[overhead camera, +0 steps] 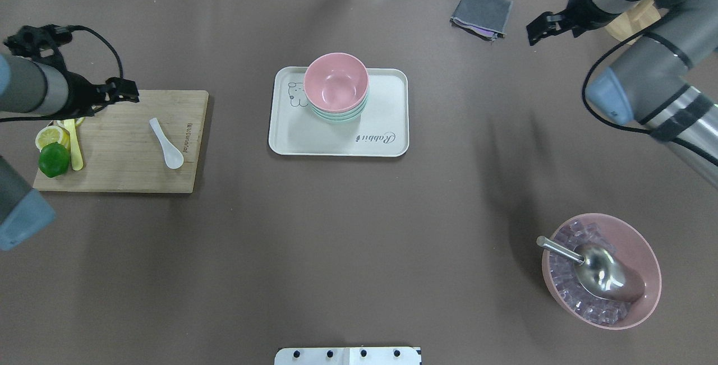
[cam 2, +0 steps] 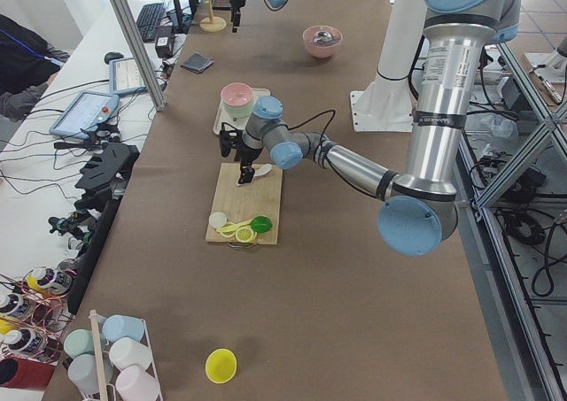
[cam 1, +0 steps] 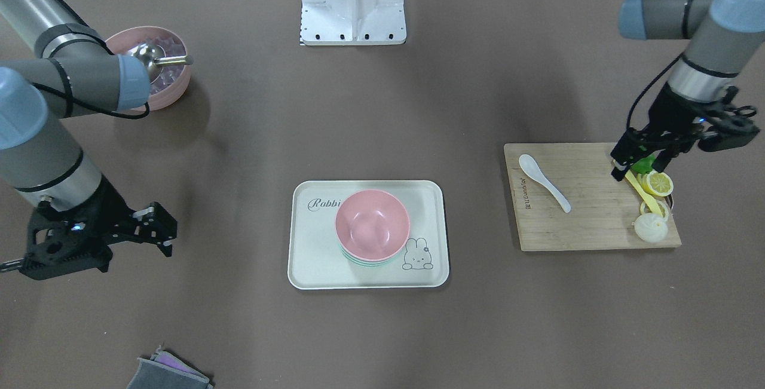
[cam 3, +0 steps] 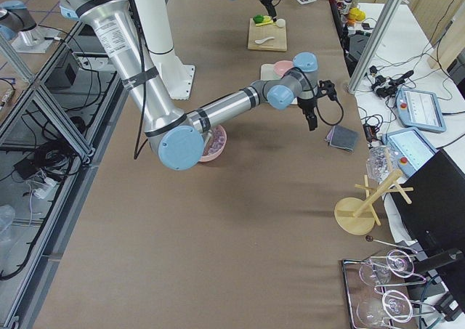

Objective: Stack pink bowl on green and place spoon
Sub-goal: 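Grasp the white spoon with the left gripper while the right arm withdraws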

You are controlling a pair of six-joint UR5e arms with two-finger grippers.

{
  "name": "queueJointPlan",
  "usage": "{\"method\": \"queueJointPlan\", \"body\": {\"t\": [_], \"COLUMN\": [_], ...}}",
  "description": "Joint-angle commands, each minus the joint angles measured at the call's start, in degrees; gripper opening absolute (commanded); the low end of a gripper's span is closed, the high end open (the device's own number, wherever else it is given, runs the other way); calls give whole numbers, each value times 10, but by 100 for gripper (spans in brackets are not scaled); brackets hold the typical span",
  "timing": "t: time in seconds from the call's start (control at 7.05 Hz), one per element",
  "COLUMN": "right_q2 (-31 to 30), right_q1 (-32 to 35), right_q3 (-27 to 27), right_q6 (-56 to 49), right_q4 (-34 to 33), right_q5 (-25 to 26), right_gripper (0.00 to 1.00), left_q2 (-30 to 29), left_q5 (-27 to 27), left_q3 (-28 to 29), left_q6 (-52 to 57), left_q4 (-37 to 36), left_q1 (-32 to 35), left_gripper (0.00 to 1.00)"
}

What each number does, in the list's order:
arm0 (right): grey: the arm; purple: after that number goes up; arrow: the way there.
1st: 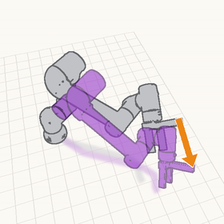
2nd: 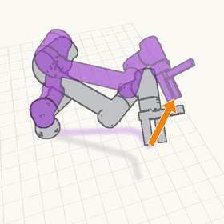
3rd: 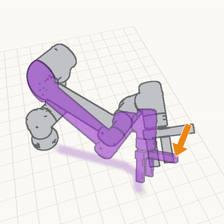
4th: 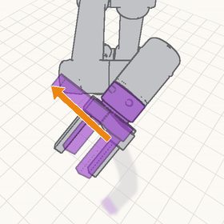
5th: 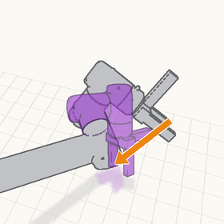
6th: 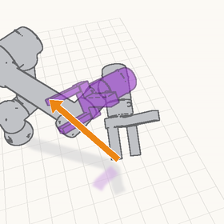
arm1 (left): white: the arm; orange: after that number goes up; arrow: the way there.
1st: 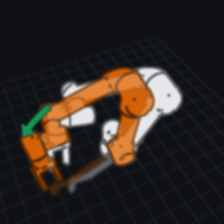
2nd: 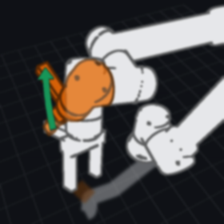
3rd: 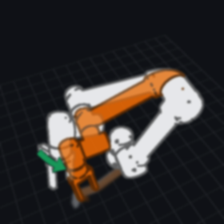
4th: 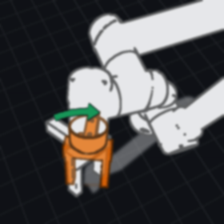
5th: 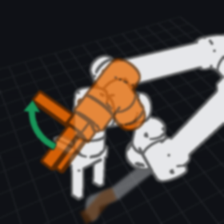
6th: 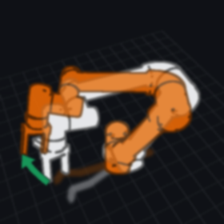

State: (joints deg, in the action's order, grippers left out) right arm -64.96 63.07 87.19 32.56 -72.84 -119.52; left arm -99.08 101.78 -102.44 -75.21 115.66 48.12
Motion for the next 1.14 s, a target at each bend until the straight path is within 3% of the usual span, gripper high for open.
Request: {"method": "queueJointPlan", "body": {"t": [0.0, 0.14, 0.28, 0.57, 0.99], "right_q2": [-76, -119, -156, -176, -176], "right_q1": [88, 121, 145, 147, 147], "right_q3": [12, 21, 40, 61, 61], "right_q6": [-62, -61, -68, -68, -68], "right_q4": [-4, 0, 2, 2, 2], "right_q5": [-62, -88, -92, -92, -90], "right_gripper": [100, 100, 100, 100, 100], "left_q2": [-24, -24, -24, -29, -40], "left_q5": [-63, -89, -100, -119, -120], "left_q3": [15, 28, 41, 54, 56], "left_q6": [-66, -83, -85, -101, -107], "left_q4": [-31, -31, -27, -25, -25], "left_q1": [-64, -79, -90, -96, -99], "left_gripper": [98, 96, 87, 49, 26]}}
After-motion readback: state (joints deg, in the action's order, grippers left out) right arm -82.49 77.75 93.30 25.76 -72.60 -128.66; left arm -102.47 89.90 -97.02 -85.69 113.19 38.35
